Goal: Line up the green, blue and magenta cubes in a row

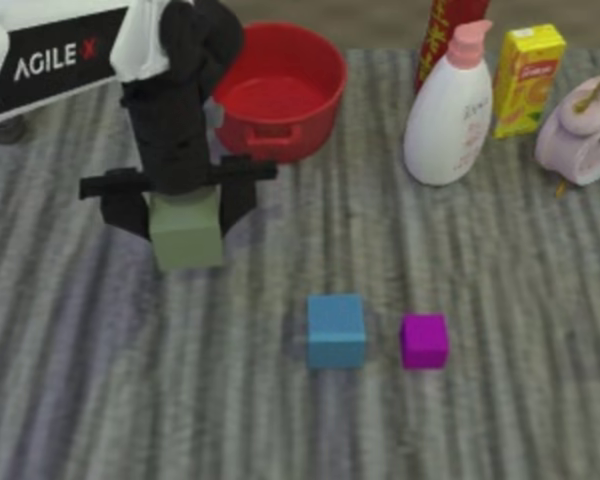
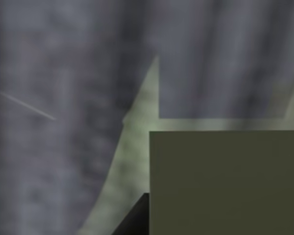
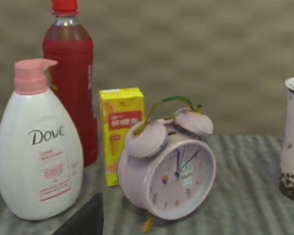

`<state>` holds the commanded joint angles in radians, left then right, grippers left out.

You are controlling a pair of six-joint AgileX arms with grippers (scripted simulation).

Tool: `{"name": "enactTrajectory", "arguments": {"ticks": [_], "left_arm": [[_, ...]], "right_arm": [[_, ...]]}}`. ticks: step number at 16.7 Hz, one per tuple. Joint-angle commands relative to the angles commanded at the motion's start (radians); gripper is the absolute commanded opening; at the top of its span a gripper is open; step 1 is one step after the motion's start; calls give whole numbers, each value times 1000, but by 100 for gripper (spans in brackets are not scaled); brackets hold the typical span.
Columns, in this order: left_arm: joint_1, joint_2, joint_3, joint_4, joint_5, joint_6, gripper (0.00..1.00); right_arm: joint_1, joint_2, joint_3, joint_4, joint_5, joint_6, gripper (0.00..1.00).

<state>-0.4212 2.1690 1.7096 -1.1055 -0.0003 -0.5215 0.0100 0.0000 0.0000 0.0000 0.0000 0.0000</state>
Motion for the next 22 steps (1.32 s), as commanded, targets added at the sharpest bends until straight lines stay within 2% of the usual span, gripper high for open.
{"name": "enactTrajectory", "arguments": {"ticks": [8,13,19,22], "left_arm": [[-168,-199,-222,27,1,-57,0],[-164,-191,-232,42,1,-55,0],[-170,-128,-357,237,1,-56,0],[-171,-111,-388,281,1,-58,0]], "right_arm": [[0,0,0,0,0,0,100],[0,0,0,0,0,0,100],[0,0,0,0,0,0,100],[0,0,0,0,0,0,100]]}}
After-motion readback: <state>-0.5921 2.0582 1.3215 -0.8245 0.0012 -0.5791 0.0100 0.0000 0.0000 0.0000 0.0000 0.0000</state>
